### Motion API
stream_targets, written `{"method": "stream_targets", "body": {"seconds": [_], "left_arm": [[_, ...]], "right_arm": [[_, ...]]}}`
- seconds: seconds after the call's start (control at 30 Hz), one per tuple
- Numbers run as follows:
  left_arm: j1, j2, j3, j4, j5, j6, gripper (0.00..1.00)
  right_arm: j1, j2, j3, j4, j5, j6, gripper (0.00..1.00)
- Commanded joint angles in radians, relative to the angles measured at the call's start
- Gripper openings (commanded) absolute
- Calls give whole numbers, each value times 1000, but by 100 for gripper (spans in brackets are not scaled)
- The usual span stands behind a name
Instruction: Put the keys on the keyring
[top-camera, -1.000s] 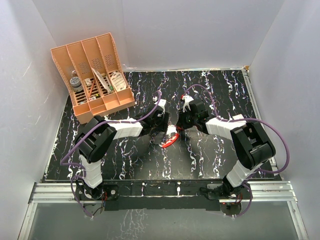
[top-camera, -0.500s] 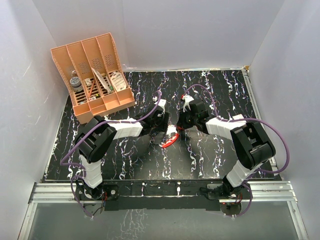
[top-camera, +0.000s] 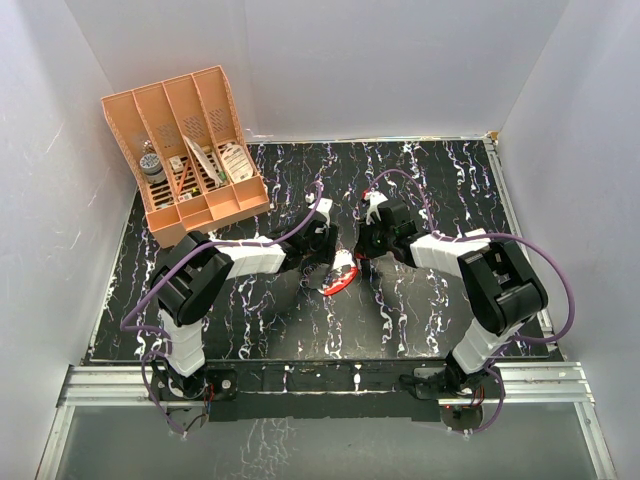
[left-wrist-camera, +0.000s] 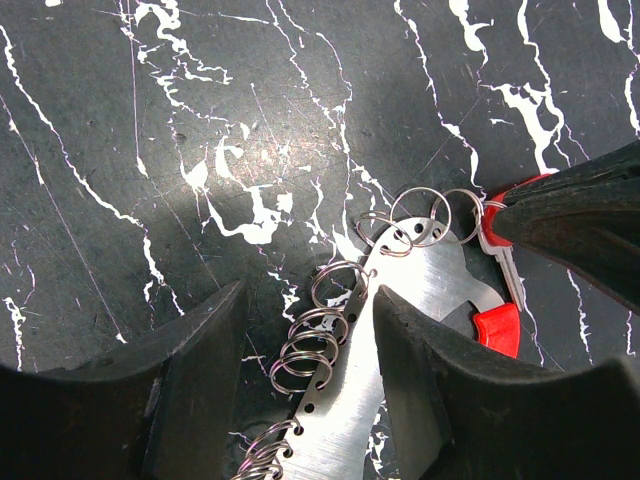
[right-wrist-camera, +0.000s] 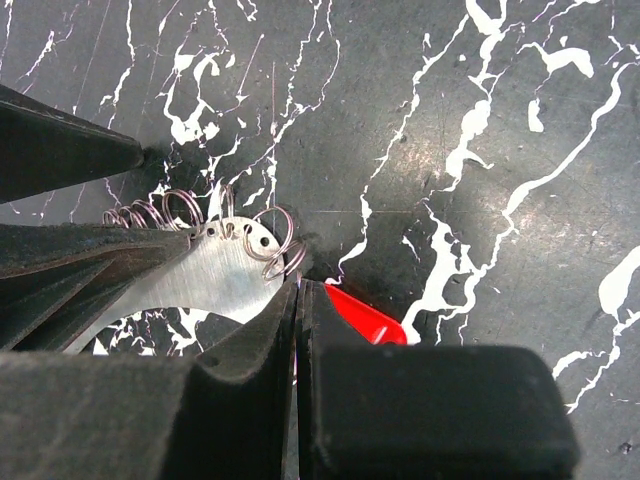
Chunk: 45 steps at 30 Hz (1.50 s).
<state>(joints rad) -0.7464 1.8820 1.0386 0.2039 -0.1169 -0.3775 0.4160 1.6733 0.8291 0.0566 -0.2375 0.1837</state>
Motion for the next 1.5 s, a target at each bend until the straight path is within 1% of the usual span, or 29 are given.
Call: {"method": "stream_targets", "body": {"seconds": [0.0, 0.2, 0.27, 0.37, 0.5, 0.73, 1.0, 1.23, 1.47], "left_arm": [[5, 59, -41, -145, -23, 4, 52], [5, 52, -38, -149, -25, 8, 52], [5, 44, -41, -149, -27, 10, 52], [6, 28, -37, -162, -29, 17, 51], [5, -14, -54, -156, -18, 19, 50], [9, -32, -52, -174, 10, 26, 50], [9, -40, -53, -184, 2, 23, 50], [10, -40, -53, -189, -4, 29, 50], [15, -49, -61, -195, -13, 31, 50]], "right_arm": [[-5, -27, 39, 57, 14, -24, 0], [-6, -104, 16, 23, 71, -51, 0], [-6, -117, 15, -4, 68, -92, 0], [-8, -141, -8, -1, 43, -147, 0], [-9, -165, -35, 11, -32, -210, 0], [-37, -123, -38, 9, -148, -302, 0], [-42, -74, -29, 24, -133, -346, 0], [-42, -69, -33, 49, -104, -385, 0], [-44, -67, -30, 59, -131, -414, 0]]}}
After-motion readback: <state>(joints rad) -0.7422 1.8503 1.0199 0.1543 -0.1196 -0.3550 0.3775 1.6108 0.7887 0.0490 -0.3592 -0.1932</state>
